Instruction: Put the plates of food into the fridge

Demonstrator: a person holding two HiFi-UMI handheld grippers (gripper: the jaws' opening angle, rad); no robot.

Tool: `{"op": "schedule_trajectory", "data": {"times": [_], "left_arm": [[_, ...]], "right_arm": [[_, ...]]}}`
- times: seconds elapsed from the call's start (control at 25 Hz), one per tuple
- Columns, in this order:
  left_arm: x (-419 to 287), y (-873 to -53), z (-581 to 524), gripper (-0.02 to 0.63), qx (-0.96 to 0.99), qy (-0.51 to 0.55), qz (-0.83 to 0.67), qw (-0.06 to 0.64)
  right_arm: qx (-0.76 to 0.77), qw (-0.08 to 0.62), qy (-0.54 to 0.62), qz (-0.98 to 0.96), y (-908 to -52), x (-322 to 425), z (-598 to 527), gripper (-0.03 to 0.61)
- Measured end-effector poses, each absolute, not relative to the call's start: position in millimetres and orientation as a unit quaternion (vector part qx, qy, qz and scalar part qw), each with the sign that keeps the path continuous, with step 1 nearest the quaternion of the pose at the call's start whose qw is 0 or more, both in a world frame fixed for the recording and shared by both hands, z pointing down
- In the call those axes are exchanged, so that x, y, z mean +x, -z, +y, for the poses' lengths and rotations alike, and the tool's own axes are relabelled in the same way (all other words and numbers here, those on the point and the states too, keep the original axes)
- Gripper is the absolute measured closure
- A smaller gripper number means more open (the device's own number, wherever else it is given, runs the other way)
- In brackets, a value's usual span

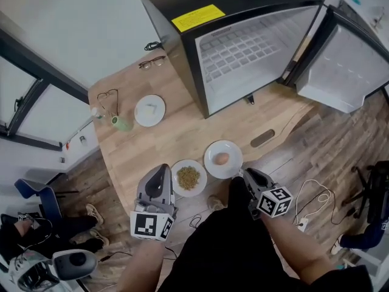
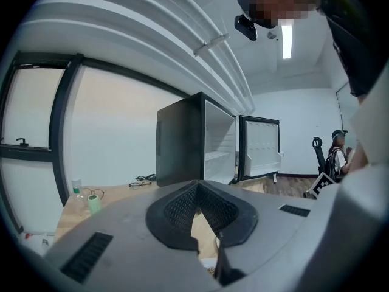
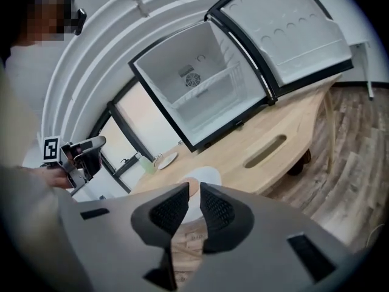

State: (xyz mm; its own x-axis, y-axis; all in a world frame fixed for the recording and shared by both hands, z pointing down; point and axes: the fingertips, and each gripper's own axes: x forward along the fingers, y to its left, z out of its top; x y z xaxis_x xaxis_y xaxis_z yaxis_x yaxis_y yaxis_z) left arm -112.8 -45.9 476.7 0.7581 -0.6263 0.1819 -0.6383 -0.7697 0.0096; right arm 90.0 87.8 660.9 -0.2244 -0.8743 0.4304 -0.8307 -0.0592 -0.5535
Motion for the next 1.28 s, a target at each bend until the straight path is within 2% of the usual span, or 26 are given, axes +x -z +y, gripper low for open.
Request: {"op": "schedule_trajectory", "data": {"times": [0.2,0.32,0.48,0.76,0.84,0.88,0.92,1.12,1.28], "left_arm": [[-120,-481,-37,0.611,0.936,-0.097,-0.338,0.031],[-132,-485,-35,0.611,0.932,-0.106,-0.346,0.031],[-143,-489,-30,0.611,0.926,-0.114,-0.357,0.035],[-157,-493,-19,0.611,0.923,-0.124,-0.362,0.034],[-161,-493,-17,0.611,0.922,-0.126,-0.365,0.033],[-163,-493,-16,0.611,0.922,-0.127,-0.365,0.033],[-165,-494,-15,0.611,0.921,-0.127,-0.366,0.032],[-170,-493,-9,0.611,0.92,-0.126,-0.369,0.033],[-169,-490,-7,0.611,0.921,-0.123,-0.368,0.033]], "right_arm": [[-0.607,0.048,0.424,0.671,-690,82,87,0.472],[-0.602,0.071,0.459,0.649,-708,80,84,0.4],[-0.595,0.095,0.489,0.631,-723,77,78,0.394],[-0.582,0.143,0.538,0.593,-736,73,69,0.407],[-0.582,0.156,0.535,0.593,-734,71,65,0.437],[-0.583,0.157,0.529,0.596,-732,70,64,0.481],[-0.586,0.158,0.524,0.598,-729,70,62,0.495],[-0.578,0.212,0.513,0.598,-706,72,55,0.544],[-0.576,0.234,0.518,0.587,-698,75,54,0.546]]}}
